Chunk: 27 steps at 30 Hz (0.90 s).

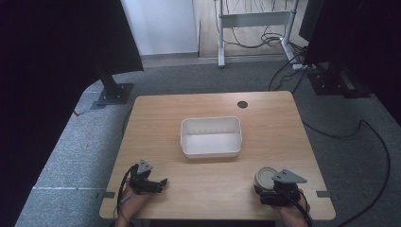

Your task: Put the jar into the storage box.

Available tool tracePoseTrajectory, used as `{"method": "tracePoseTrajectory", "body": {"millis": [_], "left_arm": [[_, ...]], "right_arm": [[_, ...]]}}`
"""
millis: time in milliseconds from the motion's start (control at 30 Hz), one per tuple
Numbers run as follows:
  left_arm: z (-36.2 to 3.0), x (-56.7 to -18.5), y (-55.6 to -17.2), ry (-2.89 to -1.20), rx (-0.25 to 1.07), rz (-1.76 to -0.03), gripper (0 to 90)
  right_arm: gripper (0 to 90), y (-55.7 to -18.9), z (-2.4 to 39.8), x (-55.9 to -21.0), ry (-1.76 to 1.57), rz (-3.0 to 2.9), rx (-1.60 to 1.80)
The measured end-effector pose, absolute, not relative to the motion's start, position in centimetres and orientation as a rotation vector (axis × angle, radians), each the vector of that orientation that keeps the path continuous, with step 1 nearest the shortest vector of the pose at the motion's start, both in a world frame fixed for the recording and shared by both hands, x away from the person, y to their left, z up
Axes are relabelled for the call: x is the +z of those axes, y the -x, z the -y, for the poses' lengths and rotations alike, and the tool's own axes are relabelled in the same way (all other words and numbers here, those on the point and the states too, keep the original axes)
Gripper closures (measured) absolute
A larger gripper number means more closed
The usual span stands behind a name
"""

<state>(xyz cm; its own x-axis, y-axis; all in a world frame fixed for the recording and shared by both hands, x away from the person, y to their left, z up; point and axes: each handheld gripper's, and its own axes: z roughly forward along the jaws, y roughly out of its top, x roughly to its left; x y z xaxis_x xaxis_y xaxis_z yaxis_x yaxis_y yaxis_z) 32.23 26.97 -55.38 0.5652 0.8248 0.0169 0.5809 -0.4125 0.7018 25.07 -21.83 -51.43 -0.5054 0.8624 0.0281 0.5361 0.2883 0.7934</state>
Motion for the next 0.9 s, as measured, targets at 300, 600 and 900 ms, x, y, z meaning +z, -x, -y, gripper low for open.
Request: {"method": "tracePoseTrajectory", "body": {"millis": [300, 600, 900], "left_arm": [[-27.0, -55.4, -32.2, -2.142, 0.48, -1.121, 0.0], [-27.0, -55.4, -32.2, -2.142, 0.48, -1.12, 0.0], [-27.0, -55.4, -32.2, -2.142, 0.481, -1.12, 0.0]], "right_arm": [[9.4, -26.1, 21.3, -51.3, -1.258, -2.155, 1.091], [9.4, -27.0, 20.4, -50.8, -1.241, -2.154, 1.097], [9.4, -28.0, 19.3, -50.6, -1.232, -2.156, 1.113]]}}
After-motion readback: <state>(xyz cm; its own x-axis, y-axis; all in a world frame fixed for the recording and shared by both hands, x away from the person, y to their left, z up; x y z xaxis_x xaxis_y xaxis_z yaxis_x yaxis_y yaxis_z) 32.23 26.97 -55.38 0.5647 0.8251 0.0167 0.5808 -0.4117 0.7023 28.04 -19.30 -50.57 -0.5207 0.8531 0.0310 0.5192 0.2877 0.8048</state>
